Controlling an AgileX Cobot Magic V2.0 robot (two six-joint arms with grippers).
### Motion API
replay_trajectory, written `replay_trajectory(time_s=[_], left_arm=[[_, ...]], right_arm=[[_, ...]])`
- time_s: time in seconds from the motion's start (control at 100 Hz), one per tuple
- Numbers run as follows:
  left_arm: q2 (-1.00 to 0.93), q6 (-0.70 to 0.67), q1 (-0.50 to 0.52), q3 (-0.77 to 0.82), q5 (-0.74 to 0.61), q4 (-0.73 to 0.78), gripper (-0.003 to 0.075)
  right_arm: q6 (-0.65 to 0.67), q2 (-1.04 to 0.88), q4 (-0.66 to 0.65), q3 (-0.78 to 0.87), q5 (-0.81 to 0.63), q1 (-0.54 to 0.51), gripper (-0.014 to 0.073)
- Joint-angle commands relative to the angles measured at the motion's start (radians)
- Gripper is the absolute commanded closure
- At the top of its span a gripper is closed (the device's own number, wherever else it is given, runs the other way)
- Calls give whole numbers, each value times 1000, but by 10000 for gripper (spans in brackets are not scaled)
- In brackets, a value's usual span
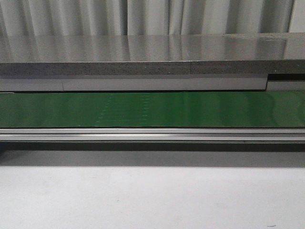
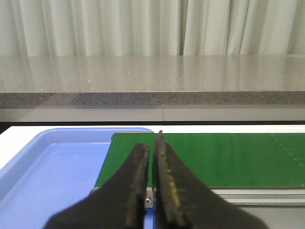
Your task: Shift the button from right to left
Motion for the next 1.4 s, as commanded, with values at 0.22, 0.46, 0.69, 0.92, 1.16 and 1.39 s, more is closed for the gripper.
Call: replay_trajectory(time_s=[0.22,0.46,0.69,0.92,1.16,1.39], left_arm=[[-37,-11,-6,40,-80,-2,715],[-37,-11,-6,40,-80,-2,715],[-37,-11,-6,40,-80,-2,715],[-37,-11,-6,40,-80,-2,715],[-37,-11,-6,40,-80,-2,715],[-37,-11,-6,40,-80,-2,715]], right_arm=[[1,10,5,-35,-83,-2,204],[75,10,-14,-35,-135,-2,81],[342,11,-322,-65,-152,-44,81],[379,80,-489,-166,-66,-146,81],[354,238,-506,-252,-78,-208,81],[303,463,-506,-330,-116,-275,81]])
